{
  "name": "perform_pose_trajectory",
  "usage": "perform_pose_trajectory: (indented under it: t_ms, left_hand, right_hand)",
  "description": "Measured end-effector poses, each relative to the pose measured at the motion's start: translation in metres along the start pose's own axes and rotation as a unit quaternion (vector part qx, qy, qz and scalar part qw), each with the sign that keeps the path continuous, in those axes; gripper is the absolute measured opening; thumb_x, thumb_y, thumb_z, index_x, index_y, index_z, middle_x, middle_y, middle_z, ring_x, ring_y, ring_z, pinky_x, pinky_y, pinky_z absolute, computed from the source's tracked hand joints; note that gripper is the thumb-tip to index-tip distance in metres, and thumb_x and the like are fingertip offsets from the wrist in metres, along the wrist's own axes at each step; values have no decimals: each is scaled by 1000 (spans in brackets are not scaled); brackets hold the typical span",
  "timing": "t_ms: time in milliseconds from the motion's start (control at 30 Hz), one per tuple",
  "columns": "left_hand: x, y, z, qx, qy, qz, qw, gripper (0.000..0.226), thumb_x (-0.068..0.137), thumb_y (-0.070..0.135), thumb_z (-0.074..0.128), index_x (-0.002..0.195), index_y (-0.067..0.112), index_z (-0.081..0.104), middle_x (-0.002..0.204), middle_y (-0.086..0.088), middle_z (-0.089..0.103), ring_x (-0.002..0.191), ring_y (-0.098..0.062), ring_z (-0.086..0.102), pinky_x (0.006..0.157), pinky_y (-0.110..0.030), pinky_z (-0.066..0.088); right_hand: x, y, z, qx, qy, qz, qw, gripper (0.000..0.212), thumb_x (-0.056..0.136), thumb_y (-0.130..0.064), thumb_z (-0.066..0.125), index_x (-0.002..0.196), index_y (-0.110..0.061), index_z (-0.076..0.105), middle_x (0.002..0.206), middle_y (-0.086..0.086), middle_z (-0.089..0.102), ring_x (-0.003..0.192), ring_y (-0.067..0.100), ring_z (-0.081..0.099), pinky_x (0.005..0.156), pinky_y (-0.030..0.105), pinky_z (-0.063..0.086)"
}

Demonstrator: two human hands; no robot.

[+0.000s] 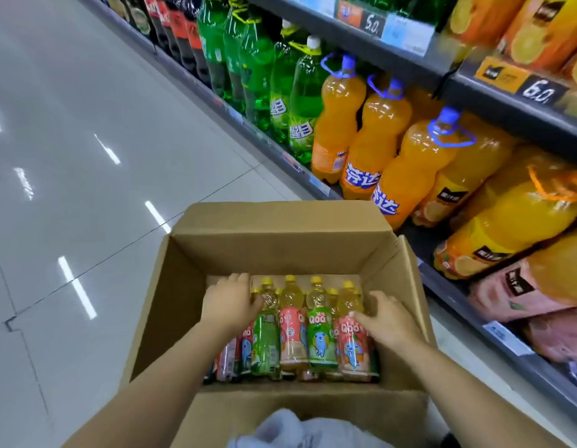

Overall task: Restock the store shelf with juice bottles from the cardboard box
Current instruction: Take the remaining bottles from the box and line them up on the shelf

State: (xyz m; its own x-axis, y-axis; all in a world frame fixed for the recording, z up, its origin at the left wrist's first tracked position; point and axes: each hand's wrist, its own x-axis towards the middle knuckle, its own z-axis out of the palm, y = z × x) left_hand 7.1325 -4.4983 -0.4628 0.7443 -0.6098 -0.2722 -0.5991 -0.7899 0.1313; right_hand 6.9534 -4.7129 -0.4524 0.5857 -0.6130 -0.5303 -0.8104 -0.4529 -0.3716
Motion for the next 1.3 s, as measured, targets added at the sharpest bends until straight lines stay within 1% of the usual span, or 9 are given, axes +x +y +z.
perform_pose_trajectory:
  t_ms: [100, 267, 533, 667, 767, 867, 1067, 1200, 1300]
  left_hand:
    - [9, -2, 26, -12, -46, -23, 999, 55, 90, 55, 43, 126, 14, 48, 119, -7, 57, 107, -26, 55, 79, -36, 50]
    - [12, -1, 57, -8, -85, -29, 996, 54, 90, 55, 44, 126, 15, 47, 122, -7, 56, 110, -26, 54, 82, -37, 51]
    - [8, 6, 71, -20, -90, -39, 995, 53, 90, 54, 44, 125, 14, 47, 123, -5, 56, 110, -23, 55, 81, -35, 51]
    - [6, 18, 69, -74, -103, -35, 991, 55, 91, 50, 46, 136, 18, 42, 137, -8, 47, 117, -25, 51, 82, -37, 54]
    - [-1, 24, 70, -112, -117, -29, 986, 59, 91, 52, 47, 140, 21, 41, 141, -8, 45, 112, -25, 56, 81, -34, 54]
    - [-3, 34, 73, -70, -120, -45, 989, 58, 90, 55, 46, 134, 18, 46, 132, -6, 51, 107, -23, 57, 73, -32, 54]
    - [16, 65, 88, -87, -175, -128, 972, 48, 83, 57, 51, 89, 11, 65, 86, -5, 68, 81, -23, 66, 67, -31, 57]
    - [29, 82, 101, -87, -192, -154, 965, 41, 86, 51, 55, 85, 11, 65, 79, -2, 64, 72, -18, 64, 59, -25, 54]
    - [41, 88, 106, -41, -201, -162, 965, 28, 90, 37, 54, 88, 12, 64, 81, -1, 61, 73, -18, 60, 62, -25, 52]
  right_hand:
    - [19, 10, 24, 17, -24, 39, 999, 39, 80, -43, 68, 110, -21, 57, 107, 2, 68, 94, 20, 65, 75, 31, 52]
    - [36, 26, 73, 10, -76, 97, 992, 63, 78, -43, 72, 125, -11, 44, 118, 11, 63, 106, 30, 62, 80, 32, 48]
    - [54, 38, 87, 10, -113, 129, 985, 73, 75, -31, 78, 132, -10, 37, 126, 11, 60, 112, 28, 59, 88, 30, 47]
    - [49, 35, 81, -15, -81, 124, 989, 68, 73, -41, 77, 123, -10, 43, 121, 10, 62, 106, 29, 62, 80, 30, 48]
    - [42, 25, 66, -2, -46, 120, 992, 62, 74, -46, 75, 117, -12, 47, 110, 8, 64, 90, 26, 65, 65, 25, 43]
    - [36, 14, 45, 17, -10, 85, 996, 57, 74, -45, 75, 114, -15, 47, 99, 3, 65, 62, 14, 57, 52, 22, 41]
    - [19, -1, 7, 26, 3, 29, 999, 64, 71, -46, 75, 121, -21, 45, 96, -2, 65, 81, 20, 65, 70, 32, 54]
    - [7, 2, -5, 7, 0, 12, 1000, 73, 74, -46, 75, 132, -21, 38, 94, -6, 57, 86, 20, 66, 71, 34, 56]
    - [3, -1, -8, 21, -2, 3, 1000, 74, 75, -44, 74, 134, -20, 36, 103, -2, 61, 90, 20, 65, 76, 36, 56]
